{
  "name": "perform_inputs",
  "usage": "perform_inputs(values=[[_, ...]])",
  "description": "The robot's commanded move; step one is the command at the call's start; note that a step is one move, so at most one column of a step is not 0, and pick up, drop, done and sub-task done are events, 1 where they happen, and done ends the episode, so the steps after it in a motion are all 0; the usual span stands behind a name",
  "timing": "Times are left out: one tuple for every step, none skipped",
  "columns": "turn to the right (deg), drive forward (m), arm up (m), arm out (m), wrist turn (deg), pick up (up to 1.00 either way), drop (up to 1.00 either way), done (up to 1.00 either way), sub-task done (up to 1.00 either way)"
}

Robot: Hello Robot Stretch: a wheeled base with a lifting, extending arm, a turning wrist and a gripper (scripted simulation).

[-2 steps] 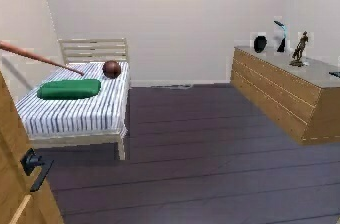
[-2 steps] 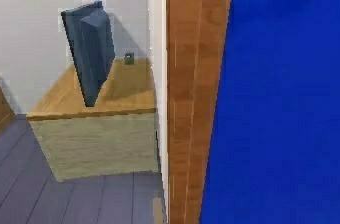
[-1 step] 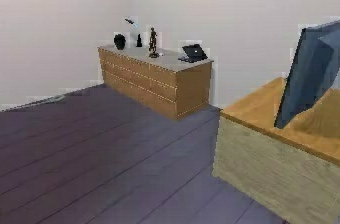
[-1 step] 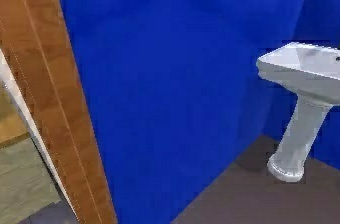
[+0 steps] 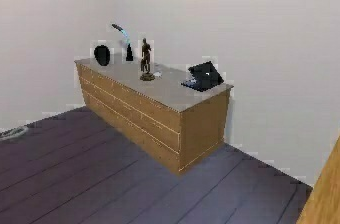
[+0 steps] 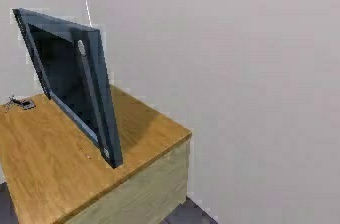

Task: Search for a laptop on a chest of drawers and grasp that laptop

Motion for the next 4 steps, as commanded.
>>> perform_inputs(values=[[0.0,0.5,0.0,0.0,0.0,0.0,0.0,0.0,0.0],[18.0,0.0,0.0,0.0,0.0,0.0,0.0,0.0,0.0],[0.0,0.4,0.0,0.0,0.0,0.0,0.0,0.0,0.0],[-45.0,0.0,0.0,0.0,0.0,0.0,0.0,0.0,0.0]])
